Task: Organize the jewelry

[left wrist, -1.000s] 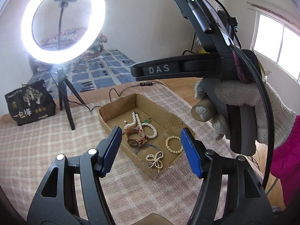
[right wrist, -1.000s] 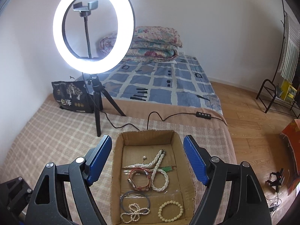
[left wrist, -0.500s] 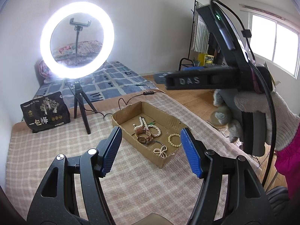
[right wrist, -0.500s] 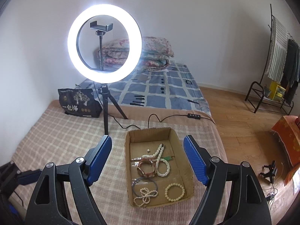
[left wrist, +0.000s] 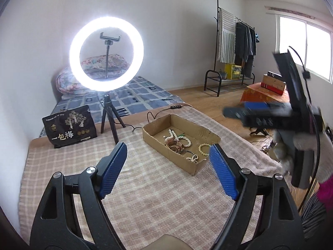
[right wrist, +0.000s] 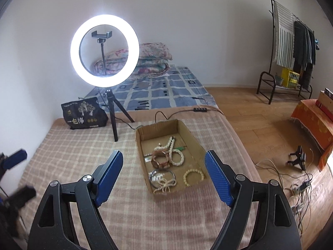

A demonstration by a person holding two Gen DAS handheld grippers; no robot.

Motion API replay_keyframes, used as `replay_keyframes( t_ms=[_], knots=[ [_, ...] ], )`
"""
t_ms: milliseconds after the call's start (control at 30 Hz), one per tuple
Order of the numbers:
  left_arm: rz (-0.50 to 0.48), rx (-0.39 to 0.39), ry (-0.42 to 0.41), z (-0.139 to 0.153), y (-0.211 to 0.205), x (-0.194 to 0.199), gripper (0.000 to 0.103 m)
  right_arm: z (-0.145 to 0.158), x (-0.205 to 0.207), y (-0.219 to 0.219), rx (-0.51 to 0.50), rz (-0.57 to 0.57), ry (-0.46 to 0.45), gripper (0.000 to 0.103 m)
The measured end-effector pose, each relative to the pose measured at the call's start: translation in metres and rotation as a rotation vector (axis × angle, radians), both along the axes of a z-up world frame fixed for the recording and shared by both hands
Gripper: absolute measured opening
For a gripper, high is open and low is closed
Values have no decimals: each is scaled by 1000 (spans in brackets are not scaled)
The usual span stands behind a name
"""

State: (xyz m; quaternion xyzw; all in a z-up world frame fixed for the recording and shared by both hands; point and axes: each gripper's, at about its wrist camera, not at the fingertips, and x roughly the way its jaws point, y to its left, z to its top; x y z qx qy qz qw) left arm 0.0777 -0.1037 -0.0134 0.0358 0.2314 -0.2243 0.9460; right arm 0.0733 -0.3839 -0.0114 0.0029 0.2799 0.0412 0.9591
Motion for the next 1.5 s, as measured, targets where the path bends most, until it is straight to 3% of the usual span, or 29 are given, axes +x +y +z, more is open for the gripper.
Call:
replay_keyframes(
  t_ms=[167, 367, 667, 1500],
  knots=[
    [19, -12, -15, 4, 4, -9, 97, -6, -23, 1, -52, -16, -19, 81],
    [26, 5, -37, 6, -4, -20, 103, -12, -43, 1, -99, -20, -61, 81],
    [49, 35, -38, 5, -13, -26, 103, -29, -50, 2, -122, -6, -40, 81],
    [51, 45, -33, 6, -12, -29, 103, -29, -49, -2, -94, -11, -44, 81]
  ],
)
